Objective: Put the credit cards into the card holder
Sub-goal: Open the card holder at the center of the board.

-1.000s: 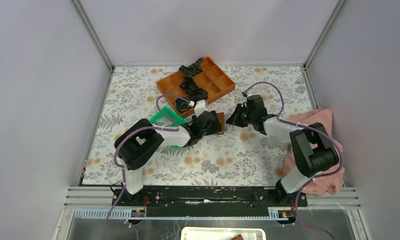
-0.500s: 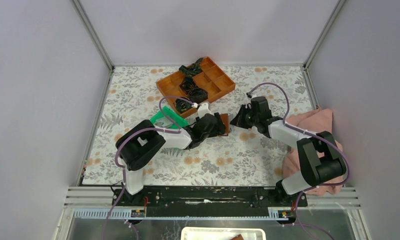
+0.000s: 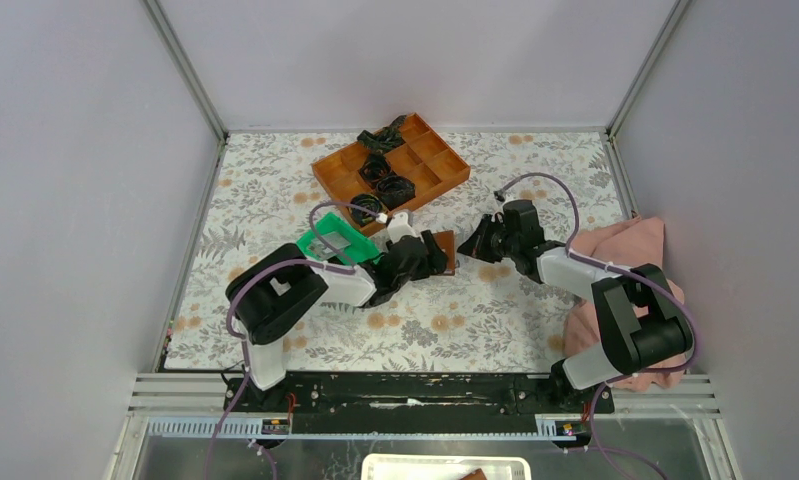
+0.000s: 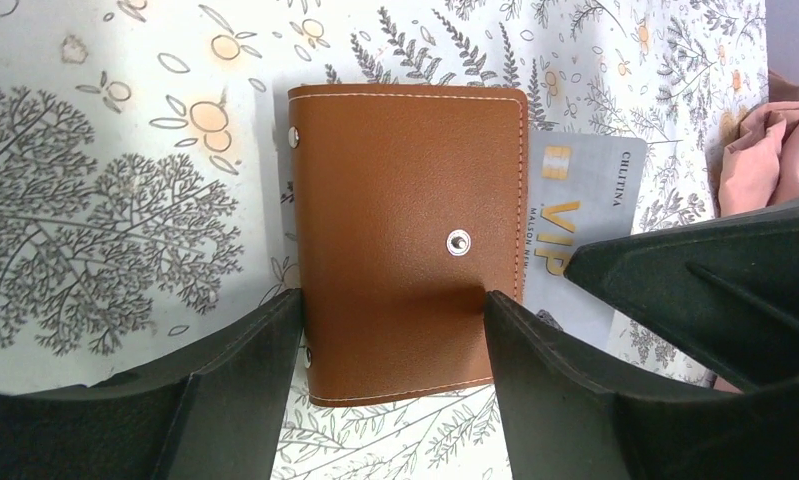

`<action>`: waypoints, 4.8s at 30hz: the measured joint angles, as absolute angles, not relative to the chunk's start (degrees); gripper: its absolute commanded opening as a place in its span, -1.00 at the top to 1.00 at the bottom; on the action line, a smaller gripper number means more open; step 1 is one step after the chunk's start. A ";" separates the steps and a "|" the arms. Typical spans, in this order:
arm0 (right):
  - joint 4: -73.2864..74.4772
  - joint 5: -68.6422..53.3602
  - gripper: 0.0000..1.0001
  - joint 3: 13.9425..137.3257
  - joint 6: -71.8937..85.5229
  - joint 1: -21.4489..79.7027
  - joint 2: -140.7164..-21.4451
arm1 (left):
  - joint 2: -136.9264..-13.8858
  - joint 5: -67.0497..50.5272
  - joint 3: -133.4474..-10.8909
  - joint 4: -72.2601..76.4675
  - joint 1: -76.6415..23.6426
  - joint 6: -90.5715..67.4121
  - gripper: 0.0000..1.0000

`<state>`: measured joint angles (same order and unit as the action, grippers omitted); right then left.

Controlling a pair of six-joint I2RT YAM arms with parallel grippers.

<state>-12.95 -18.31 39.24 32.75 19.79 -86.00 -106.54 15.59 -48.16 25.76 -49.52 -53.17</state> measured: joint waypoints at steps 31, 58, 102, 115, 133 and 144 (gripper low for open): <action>-26.94 -25.23 1.00 33.04 41.71 15.42 -88.09 | -108.60 11.57 -44.36 39.46 -49.47 -57.82 -0.45; -59.42 -34.61 1.00 21.85 58.41 10.81 -99.18 | -107.00 7.99 -37.95 45.71 -47.88 -56.93 -0.45; -22.44 -21.76 1.00 29.87 39.09 10.39 -79.59 | -114.13 0.08 -44.60 50.02 -44.95 -56.03 -0.48; -13.69 -15.99 1.00 32.75 33.85 13.15 -82.11 | -113.71 0.16 -44.69 49.08 -44.93 -55.09 -0.48; 0.47 -4.54 1.00 35.42 26.83 19.29 -73.78 | -111.87 0.12 -42.26 49.21 -43.86 -54.50 -0.48; 2.79 -4.58 1.00 36.97 25.87 21.61 -77.10 | -110.00 0.47 -41.98 45.80 -43.70 -51.75 -0.47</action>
<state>2.79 -4.58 36.97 25.87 21.61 -77.10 -110.00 0.47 -41.98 45.80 -43.70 -51.75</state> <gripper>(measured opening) 0.015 0.738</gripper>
